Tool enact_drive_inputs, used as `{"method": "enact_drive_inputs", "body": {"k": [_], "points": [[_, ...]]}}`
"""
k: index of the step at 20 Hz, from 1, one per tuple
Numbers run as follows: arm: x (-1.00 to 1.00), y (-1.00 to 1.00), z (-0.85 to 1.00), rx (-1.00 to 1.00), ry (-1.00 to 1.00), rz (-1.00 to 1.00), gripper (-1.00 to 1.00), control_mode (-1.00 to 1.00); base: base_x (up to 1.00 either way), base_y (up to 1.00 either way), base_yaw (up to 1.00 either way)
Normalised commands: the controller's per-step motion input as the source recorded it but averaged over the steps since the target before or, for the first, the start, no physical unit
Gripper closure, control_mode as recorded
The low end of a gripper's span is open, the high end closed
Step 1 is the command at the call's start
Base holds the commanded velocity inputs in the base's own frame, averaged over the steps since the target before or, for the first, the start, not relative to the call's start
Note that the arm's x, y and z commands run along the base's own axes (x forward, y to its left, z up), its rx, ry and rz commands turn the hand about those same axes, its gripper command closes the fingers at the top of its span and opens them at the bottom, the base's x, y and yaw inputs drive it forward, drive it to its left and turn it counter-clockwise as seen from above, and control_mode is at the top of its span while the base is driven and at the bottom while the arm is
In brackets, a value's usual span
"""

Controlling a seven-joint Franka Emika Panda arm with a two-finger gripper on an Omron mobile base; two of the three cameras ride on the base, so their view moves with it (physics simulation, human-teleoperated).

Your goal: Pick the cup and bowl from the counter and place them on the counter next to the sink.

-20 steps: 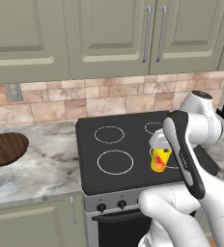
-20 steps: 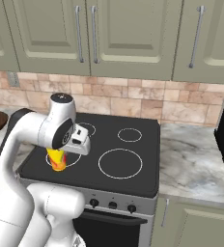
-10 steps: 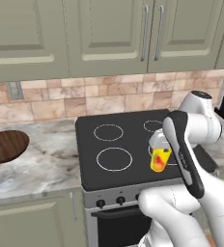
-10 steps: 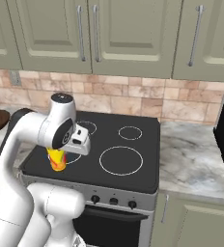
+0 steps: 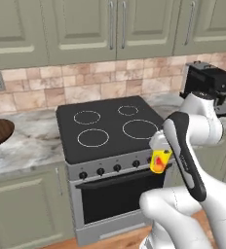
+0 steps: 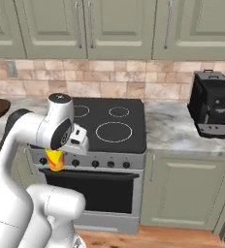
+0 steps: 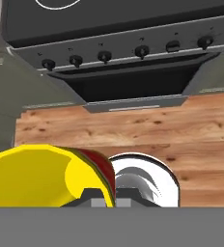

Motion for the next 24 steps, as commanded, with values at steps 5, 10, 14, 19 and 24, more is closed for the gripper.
{"method": "enact_drive_inputs", "body": {"k": [5,10,14,19,24], "points": [[0.00,0.00,0.00,0.00,0.00,0.00,1.00,1.00,0.00,0.00,-0.59],[0.00,0.00,0.00,0.00,0.00,0.00,1.00,1.00,0.00,0.00,-0.55],[0.00,0.00,0.00,0.00,0.00,0.00,1.00,1.00,0.00,0.00,-0.52],[0.00,0.00,0.00,0.00,0.00,0.00,1.00,1.00,0.00,0.00,-0.50],[0.00,0.00,0.00,0.00,0.00,0.00,1.00,1.00,0.00,0.00,-0.52]]}}
